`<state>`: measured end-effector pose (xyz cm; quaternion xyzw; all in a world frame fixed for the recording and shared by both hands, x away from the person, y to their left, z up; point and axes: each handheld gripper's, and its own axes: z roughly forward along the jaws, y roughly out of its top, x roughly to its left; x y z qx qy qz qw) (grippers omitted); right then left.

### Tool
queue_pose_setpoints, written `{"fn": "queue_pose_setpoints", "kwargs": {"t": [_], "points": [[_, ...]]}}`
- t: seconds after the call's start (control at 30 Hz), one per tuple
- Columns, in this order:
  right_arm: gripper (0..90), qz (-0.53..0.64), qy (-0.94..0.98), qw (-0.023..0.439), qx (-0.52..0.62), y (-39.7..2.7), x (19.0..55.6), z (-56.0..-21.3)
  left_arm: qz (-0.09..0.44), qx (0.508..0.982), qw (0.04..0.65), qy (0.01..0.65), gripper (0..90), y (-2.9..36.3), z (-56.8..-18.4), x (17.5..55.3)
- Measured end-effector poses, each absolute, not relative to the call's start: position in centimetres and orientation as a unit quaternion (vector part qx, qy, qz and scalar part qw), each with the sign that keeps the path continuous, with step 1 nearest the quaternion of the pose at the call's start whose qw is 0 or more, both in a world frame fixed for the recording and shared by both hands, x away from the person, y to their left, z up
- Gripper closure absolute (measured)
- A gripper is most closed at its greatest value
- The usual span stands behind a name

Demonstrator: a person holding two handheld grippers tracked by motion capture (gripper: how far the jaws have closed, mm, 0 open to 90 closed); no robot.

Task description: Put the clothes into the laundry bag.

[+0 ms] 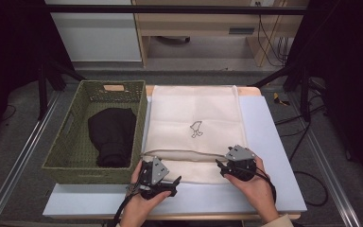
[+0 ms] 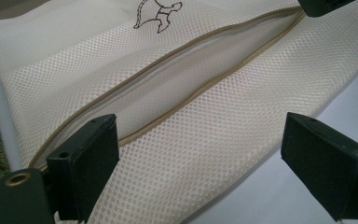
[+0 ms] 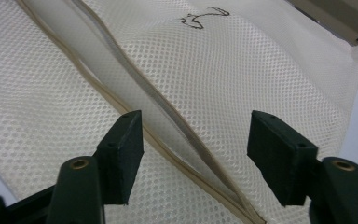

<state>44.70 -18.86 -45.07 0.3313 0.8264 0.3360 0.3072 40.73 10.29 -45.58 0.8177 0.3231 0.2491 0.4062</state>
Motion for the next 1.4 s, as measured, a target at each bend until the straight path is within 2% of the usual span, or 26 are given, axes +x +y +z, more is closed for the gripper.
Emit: {"fn": "queue_pose_setpoints", "kwargs": {"t": [0.17, 0.37, 0.57, 0.87, 1.17, 1.4], "points": [[41.3, 0.331, 0.831, 0.318, 0.313, -18.0, 44.3, -44.9, 0.249, 0.820, 0.403, 0.323, 11.5, 10.4, -45.6, 40.8], [37.2, 0.322, 0.837, 0.329, 0.298, -16.8, 44.0, -44.9, 0.248, 0.820, 0.402, 0.323, 11.5, 10.5, -45.6, 40.8], [39.7, 0.311, 0.836, 0.340, 0.298, -16.3, 43.8, -44.5, 0.251, 0.820, 0.399, 0.323, 11.5, 10.5, -45.6, 40.8], [50.3, 0.287, 0.850, 0.318, 0.307, -15.9, 44.2, -43.6, 0.253, 0.821, 0.396, 0.324, 11.6, 10.5, -45.6, 40.9], [74.0, 0.285, 0.882, 0.258, 0.271, -14.0, 46.0, -42.2, 0.257, 0.821, 0.393, 0.323, 11.8, 10.6, -45.6, 40.9], [76.2, 0.281, 0.895, 0.247, 0.243, -12.1, 47.6, -42.2, 0.256, 0.822, 0.391, 0.324, 11.8, 10.6, -45.7, 40.9]]}}
